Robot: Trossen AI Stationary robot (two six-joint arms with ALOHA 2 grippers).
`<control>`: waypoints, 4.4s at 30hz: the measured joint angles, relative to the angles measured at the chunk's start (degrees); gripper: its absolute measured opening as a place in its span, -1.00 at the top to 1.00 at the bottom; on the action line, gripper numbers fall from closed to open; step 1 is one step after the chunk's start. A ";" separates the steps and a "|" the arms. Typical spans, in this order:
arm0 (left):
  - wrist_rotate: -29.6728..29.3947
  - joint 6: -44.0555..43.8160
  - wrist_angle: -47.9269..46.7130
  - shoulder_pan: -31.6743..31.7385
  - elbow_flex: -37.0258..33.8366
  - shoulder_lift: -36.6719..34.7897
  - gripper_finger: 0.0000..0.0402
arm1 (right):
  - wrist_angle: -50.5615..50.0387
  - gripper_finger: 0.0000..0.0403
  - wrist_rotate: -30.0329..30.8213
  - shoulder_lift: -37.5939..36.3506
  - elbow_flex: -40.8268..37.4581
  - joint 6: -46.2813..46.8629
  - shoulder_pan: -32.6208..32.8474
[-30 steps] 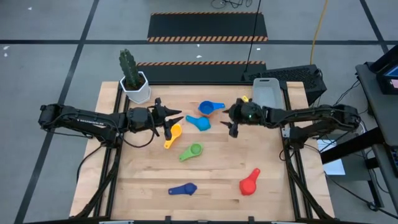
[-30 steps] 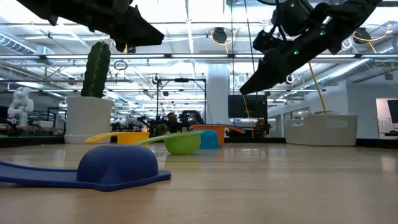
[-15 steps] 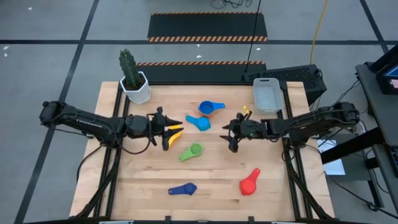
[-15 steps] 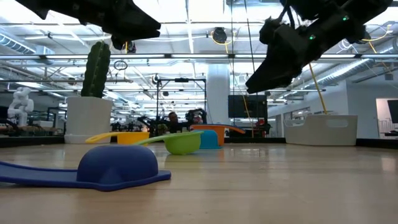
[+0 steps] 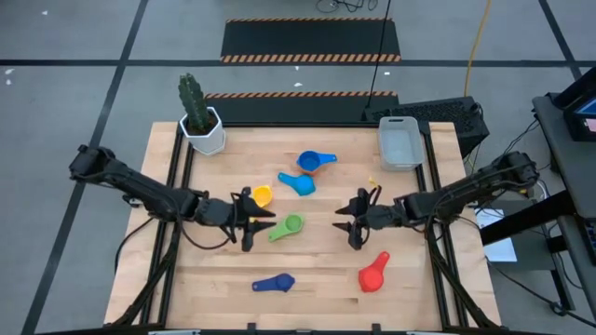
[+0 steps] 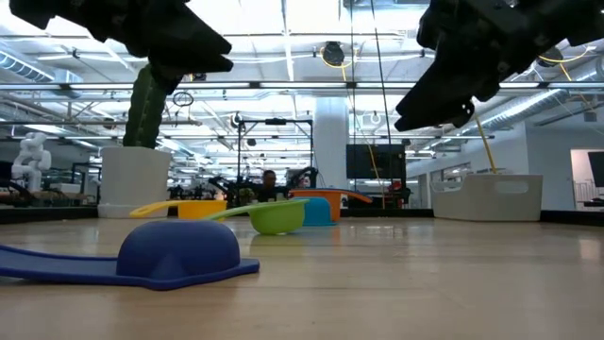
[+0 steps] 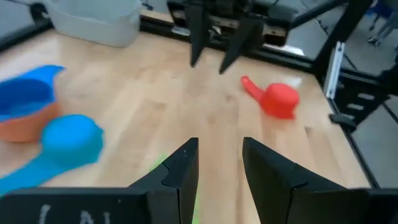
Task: Nest measuring cups in basket
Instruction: Stack the red measuring cup on top of the blue measuring cup
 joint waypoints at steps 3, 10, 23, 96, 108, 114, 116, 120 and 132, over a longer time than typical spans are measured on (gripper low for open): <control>-0.02 -2.49 1.48 -2.01 -0.02 2.79 0.37 | 0.49 0.06 0.62 0.04 0.00 1.34 1.51; -0.03 -3.68 6.67 -5.98 -0.02 8.30 0.37 | 2.34 0.06 0.61 0.04 0.00 2.07 4.11; -6.02 -1.37 9.17 -4.31 0.01 8.16 0.37 | 3.07 0.06 0.70 0.02 -0.11 -4.57 5.42; -3.45 -34.72 -50.99 -7.61 41.32 12.40 0.37 | -60.19 0.06 -26.52 -17.07 15.76 52.75 17.67; 2.85 -32.64 -54.24 -1.42 41.29 12.40 0.37 | -45.61 -0.15 -38.38 -17.12 1.19 43.47 6.84; 6.47 -33.55 -54.03 1.23 41.29 12.40 0.37 | -36.09 -0.19 -38.62 -17.14 -7.84 48.00 4.50; 7.07 -35.37 -53.23 1.45 41.29 12.40 0.37 | -33.99 -0.19 -38.56 -17.14 -10.30 48.25 4.10; 7.00 -36.88 -49.53 1.19 41.29 12.40 0.37 | -29.38 -0.19 -38.84 -17.14 -13.56 47.98 3.89; 4.50 -37.73 -42.21 1.00 41.29 12.36 0.37 | -15.36 -0.10 -39.66 -17.20 -20.86 45.84 3.84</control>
